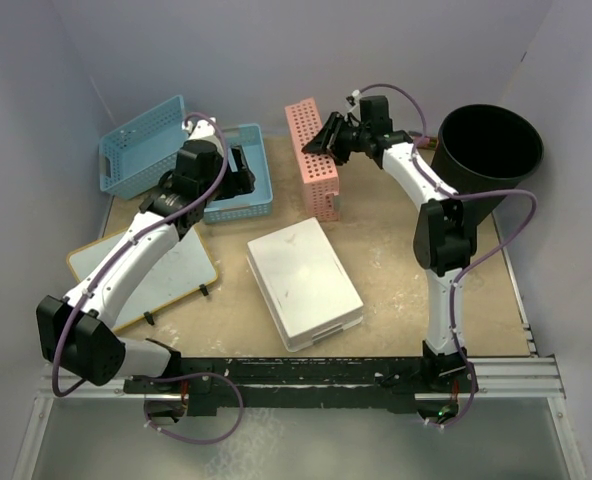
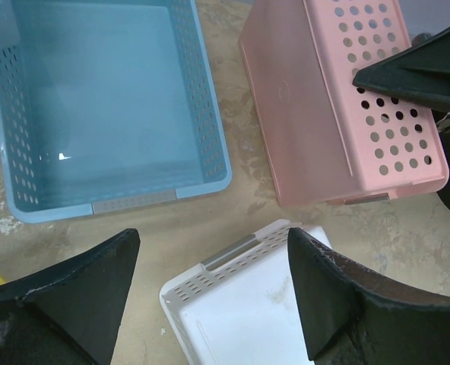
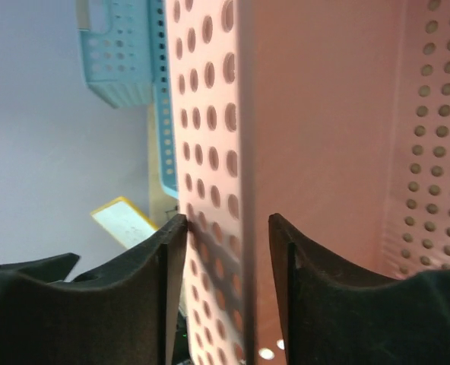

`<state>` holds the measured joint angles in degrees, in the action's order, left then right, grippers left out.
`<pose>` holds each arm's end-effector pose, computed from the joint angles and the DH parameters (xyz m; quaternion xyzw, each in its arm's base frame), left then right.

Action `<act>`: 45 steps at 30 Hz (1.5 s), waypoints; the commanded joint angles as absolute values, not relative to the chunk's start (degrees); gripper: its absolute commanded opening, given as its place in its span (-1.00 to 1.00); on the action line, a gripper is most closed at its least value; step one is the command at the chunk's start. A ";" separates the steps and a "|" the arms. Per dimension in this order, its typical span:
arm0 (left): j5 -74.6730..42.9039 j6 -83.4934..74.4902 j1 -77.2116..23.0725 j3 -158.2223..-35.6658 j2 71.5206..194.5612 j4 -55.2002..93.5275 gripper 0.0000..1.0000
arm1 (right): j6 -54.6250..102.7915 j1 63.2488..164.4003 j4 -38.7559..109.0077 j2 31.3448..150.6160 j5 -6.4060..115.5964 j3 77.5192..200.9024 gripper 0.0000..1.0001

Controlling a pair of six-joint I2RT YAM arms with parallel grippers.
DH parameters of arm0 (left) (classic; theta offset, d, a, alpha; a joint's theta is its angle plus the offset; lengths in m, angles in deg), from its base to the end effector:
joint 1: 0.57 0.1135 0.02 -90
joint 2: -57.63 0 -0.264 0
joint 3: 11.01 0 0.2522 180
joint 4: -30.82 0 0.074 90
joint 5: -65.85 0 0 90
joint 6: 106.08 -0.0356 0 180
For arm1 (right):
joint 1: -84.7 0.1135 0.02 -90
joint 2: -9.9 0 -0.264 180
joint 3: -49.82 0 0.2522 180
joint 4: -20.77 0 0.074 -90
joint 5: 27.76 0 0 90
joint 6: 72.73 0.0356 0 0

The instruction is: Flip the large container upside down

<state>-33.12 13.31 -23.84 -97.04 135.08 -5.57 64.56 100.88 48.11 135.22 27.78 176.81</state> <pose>0.2857 -0.1168 0.3579 -0.0859 0.8503 -0.1684 0.4912 0.4917 0.1637 0.2915 0.0649 0.8212 0.4807 0.3006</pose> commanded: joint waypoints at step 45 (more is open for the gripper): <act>-14.87 28.82 -23.77 -102.96 155.32 16.55 0.52 | 43.36 98.50 59.40 124.87 48.84 177.40 -0.48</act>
<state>-18.23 25.85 -23.84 -98.99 155.26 9.14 43.79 98.76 60.62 125.58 49.26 176.48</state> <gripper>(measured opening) 0.760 0.284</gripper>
